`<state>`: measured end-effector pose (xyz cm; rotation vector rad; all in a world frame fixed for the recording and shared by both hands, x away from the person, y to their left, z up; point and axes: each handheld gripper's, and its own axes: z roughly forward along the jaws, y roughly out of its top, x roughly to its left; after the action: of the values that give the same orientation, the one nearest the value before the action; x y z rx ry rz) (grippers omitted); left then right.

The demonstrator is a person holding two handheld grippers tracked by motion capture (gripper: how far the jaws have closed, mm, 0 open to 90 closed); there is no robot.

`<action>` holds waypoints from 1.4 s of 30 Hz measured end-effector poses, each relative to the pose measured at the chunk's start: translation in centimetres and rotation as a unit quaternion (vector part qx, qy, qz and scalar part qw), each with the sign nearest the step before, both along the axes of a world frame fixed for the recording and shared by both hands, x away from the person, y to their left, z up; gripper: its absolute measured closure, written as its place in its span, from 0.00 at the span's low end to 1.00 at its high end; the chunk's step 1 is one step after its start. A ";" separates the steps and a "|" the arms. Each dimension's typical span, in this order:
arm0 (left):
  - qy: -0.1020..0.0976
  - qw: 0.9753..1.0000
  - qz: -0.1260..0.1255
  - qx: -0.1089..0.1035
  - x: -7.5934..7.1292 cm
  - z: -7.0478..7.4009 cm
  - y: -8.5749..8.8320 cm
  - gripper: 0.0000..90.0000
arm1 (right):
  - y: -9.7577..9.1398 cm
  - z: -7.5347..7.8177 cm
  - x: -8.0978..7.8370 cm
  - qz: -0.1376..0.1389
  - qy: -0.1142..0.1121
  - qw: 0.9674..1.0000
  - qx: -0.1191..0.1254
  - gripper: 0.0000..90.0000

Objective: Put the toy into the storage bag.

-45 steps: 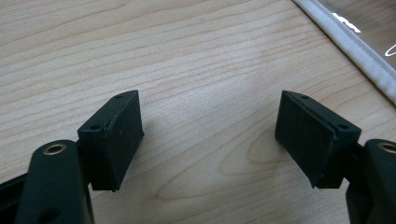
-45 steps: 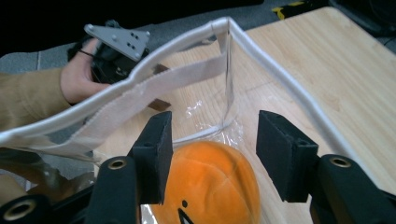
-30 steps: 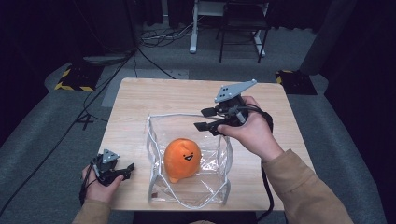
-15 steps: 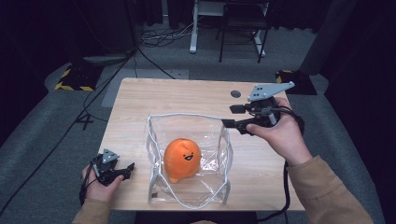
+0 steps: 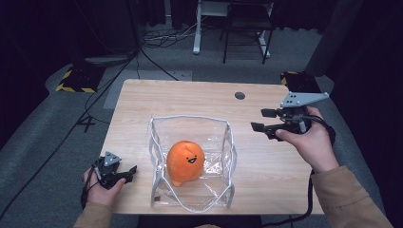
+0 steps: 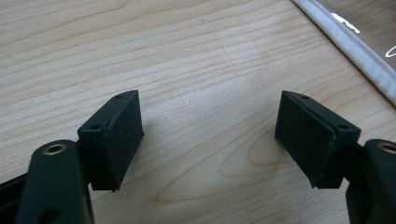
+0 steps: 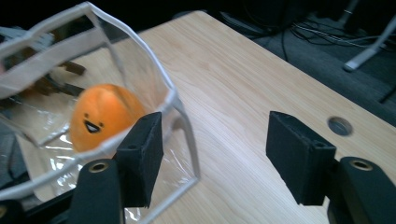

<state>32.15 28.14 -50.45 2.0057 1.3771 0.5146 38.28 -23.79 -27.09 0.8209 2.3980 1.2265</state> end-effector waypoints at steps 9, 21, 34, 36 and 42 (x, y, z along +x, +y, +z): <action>0.000 1.000 -0.001 0.002 0.0 0.0 0.0 0.26 | -3.8 -2.3 -0.3 -0.040 0.013 0.999 -0.003 0.40; -0.001 1.000 -0.001 0.001 0.0 0.0 0.0 0.26 | -8.5 -7.4 -0.9 -0.086 0.036 0.996 -0.019 0.38; 0.001 1.000 0.000 -0.001 0.0 0.0 0.0 0.26 | -11.1 -13.0 -1.6 -0.143 0.040 0.988 -0.037 0.37; 0.000 1.000 -0.001 0.000 0.0 0.0 0.0 0.26 | -11.3 -13.7 -1.7 -0.153 0.047 0.986 -0.038 0.37; 0.000 1.000 -0.001 0.001 0.0 0.0 0.0 0.26 | -12.0 -15.8 -2.0 -0.176 0.058 0.982 -0.029 0.36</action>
<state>32.18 28.17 -50.44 2.0086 1.3747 0.5166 36.29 -35.80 -42.88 1.2623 2.2333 0.9877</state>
